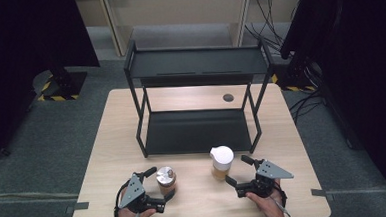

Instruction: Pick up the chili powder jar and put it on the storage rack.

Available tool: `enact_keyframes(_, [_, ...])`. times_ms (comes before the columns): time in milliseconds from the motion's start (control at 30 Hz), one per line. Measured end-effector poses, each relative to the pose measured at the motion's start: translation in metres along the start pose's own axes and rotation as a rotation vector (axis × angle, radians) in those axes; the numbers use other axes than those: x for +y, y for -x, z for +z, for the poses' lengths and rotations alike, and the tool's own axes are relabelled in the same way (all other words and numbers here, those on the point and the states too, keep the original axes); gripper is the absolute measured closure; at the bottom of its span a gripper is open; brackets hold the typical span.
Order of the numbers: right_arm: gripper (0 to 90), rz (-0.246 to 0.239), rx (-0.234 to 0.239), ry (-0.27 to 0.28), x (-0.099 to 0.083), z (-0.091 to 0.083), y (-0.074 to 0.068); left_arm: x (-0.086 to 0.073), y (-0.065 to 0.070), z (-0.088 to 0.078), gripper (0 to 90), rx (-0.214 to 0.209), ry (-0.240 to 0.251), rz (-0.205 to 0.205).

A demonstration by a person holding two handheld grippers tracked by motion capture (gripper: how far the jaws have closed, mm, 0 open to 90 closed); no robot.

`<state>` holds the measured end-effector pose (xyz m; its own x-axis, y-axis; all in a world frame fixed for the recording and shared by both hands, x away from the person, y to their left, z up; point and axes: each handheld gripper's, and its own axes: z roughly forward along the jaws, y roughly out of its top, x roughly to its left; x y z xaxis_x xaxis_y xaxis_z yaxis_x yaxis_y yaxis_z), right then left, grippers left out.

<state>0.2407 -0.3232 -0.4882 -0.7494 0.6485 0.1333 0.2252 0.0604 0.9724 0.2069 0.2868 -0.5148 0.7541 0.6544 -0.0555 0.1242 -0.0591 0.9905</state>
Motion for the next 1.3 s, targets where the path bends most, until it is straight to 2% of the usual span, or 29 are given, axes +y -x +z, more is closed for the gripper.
enact_keyframes(667, [0.7,0.005,0.004,0.007,-0.0013,0.0,0.0006,0.0004,0.0008,0.0002,0.7,0.005,-0.002,0.007])
enact_keyframes(900, [0.7,0.004,0.007,0.009,-0.0017,0.0002,0.0006,0.0016,0.003,0.0003,0.9,0.016,-0.007,0.022])
enact_keyframes(1300, [0.7,0.005,0.01,0.011,-0.0022,0.0004,0.001,0.0027,0.0042,0.0013,1.4,0.029,-0.018,0.023])
